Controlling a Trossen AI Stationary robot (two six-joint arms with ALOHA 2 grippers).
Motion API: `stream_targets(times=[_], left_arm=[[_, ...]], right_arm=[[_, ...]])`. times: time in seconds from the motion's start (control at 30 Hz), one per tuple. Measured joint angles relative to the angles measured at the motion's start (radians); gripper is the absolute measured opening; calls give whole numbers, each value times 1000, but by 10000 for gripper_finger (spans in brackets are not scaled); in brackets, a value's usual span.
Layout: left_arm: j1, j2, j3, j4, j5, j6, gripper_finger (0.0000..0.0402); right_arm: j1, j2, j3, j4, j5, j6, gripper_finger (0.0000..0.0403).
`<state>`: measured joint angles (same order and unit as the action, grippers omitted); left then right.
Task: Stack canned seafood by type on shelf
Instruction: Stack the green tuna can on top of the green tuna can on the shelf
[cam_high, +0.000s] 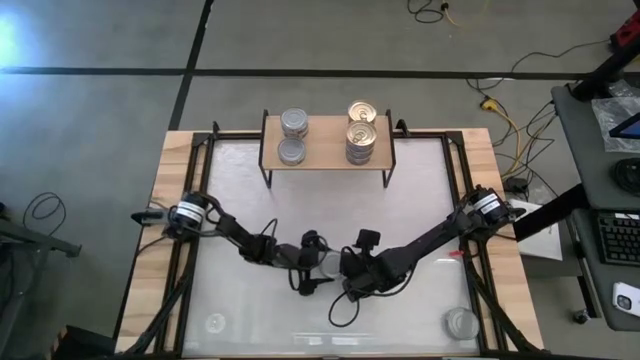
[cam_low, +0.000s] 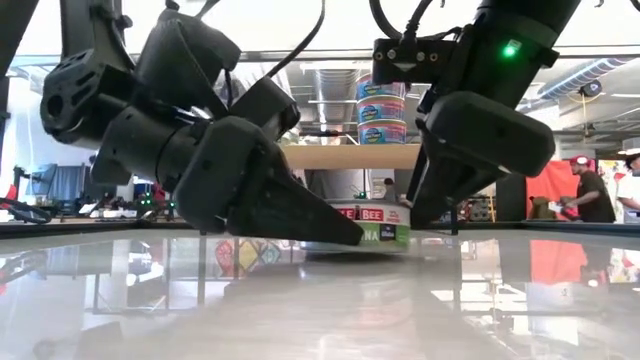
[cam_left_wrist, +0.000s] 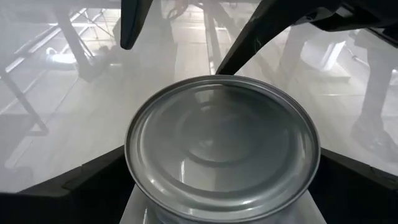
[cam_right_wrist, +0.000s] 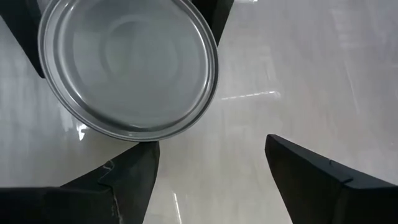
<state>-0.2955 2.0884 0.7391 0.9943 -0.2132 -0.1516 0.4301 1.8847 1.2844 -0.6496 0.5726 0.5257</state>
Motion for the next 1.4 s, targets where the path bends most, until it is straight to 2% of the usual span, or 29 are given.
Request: stream_targets(times=[0.33,0.67,0.83,1.07,1.13,1.27,1.4], left_arm=[[-3,75,29,121,-15,-19,400],[-8,-6,-44,123,-7,-44,371],[-24,-166,-141,109,-8,-42,371],[-14,-528,-280,10,-32,62,371],[8,-636,-301,-51,-36,101,371],[83,-833,-301,-271,-41,166,371],[196,-966,-254,-480,-39,239,371]], right_arm=[[-1,0,-26,-2,-29,9,297],[14,2,63,-126,-9,27,290],[25,-3,151,-263,-5,11,304],[25,-18,276,-296,-12,-127,307],[21,-18,309,-295,-2,-171,301],[3,-18,354,-241,10,-275,286],[-43,-18,391,-151,7,-409,272]])
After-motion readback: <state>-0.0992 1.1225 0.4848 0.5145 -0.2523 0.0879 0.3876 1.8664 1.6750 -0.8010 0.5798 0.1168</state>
